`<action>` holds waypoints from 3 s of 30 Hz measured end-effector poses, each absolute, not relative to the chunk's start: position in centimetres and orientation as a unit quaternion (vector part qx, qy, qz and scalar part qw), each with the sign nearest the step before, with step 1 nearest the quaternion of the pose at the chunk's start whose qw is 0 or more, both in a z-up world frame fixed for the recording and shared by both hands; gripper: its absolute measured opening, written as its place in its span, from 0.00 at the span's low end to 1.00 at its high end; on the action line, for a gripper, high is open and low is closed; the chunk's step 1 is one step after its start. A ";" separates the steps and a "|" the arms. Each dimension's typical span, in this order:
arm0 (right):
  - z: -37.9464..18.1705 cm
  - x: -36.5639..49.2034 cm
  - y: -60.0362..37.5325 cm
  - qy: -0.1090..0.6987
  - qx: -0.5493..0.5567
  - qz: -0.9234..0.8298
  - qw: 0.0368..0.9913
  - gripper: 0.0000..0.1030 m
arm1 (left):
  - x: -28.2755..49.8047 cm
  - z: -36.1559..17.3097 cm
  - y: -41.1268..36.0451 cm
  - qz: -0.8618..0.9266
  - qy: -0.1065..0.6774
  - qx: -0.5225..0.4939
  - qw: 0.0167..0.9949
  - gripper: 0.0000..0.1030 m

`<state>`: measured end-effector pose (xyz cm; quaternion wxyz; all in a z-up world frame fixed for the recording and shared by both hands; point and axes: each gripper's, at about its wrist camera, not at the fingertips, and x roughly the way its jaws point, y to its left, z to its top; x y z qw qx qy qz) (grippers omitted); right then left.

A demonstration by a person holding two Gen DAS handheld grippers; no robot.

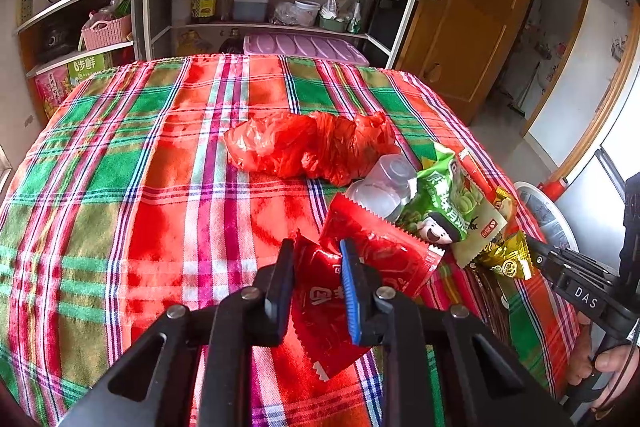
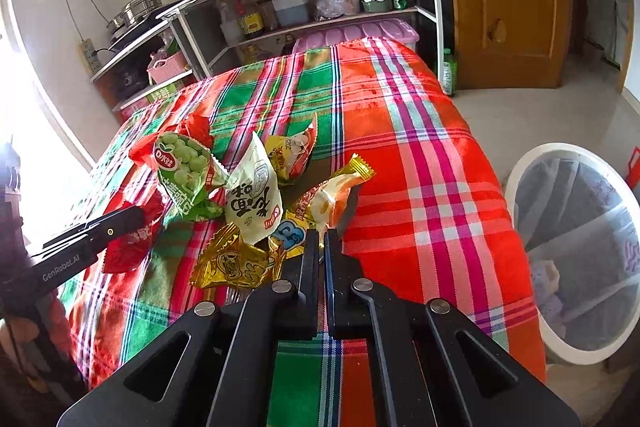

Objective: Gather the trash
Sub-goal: 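Grasp the red snack wrapper with the left tool while the right tool grasps the yellow wrapper, then carry the red wrapper and yellow wrapper with both tools over the bin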

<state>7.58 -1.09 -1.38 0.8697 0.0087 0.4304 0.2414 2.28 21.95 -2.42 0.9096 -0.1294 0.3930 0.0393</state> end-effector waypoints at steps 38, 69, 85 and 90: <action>0.0 7.9 -0.8 0.410 0.030 0.249 0.877 0.03 | 0.4 -0.8 22.1 0.052 0.377 -0.137 0.915 0.22; 5.0 5.5 -13.2 0.340 0.098 0.177 0.919 0.03 | 4.5 5.3 9.0 -0.078 0.338 -0.079 0.934 0.22; 2.4 7.8 -24.0 0.371 0.101 0.055 0.921 0.03 | 11.1 2.9 -4.3 -0.182 0.386 -0.039 0.903 0.22; 0.4 8.9 -25.5 0.388 0.089 0.025 0.917 0.03 | 12.4 1.3 -6.7 -0.191 0.407 -0.033 0.893 0.22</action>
